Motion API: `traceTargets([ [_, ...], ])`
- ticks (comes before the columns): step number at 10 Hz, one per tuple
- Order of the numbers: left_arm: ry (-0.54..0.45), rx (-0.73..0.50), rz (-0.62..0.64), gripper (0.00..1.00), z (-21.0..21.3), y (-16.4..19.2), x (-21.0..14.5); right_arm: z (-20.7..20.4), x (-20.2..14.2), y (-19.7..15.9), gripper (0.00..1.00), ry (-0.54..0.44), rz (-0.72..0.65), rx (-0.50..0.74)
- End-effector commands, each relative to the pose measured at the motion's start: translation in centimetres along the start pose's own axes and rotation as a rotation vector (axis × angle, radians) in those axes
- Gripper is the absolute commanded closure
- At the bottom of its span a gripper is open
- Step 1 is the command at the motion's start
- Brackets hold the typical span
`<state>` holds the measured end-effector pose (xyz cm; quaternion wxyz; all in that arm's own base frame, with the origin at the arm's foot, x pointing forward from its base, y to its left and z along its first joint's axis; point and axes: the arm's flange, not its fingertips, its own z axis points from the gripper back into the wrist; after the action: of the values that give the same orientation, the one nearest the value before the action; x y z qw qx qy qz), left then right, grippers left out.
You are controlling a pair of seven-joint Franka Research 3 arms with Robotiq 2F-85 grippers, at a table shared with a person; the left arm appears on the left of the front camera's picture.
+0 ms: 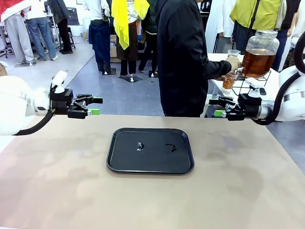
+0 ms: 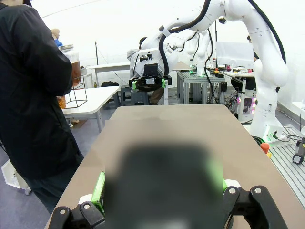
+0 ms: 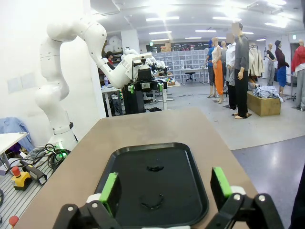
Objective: Pour the drink into the iced cup.
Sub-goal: Open the gripper to release the iced cup you were holding.
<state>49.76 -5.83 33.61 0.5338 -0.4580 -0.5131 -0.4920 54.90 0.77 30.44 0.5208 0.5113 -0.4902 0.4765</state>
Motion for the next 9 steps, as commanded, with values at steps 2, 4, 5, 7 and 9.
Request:
traceTargets([
  [2, -0.006, 0.004, -0.002, 0.00, -0.15, -0.07, 0.19, -0.30, 0.25, -0.10, 0.00, -0.001, -0.002, 0.002],
  [4, -0.006, 0.004, -0.002, 0.00, -0.15, -0.07, 0.19, -0.30, 0.25, -0.10, 0.00, -0.001, -0.002, 0.002],
  [5, -0.006, 0.004, -0.002, 0.00, -0.15, -0.07, 0.19, -0.30, 0.25, -0.10, 0.00, -0.001, -0.002, 0.002],
  [7, -0.006, 0.004, -0.002, 0.00, -0.15, -0.07, 0.19, -0.30, 0.25, -0.10, 0.00, -0.001, -0.002, 0.002],
  [9, -0.006, 0.004, -0.002, 0.00, -0.15, -0.07, 0.19, -0.30, 0.25, -0.10, 0.00, -0.001, -0.002, 0.002],
])
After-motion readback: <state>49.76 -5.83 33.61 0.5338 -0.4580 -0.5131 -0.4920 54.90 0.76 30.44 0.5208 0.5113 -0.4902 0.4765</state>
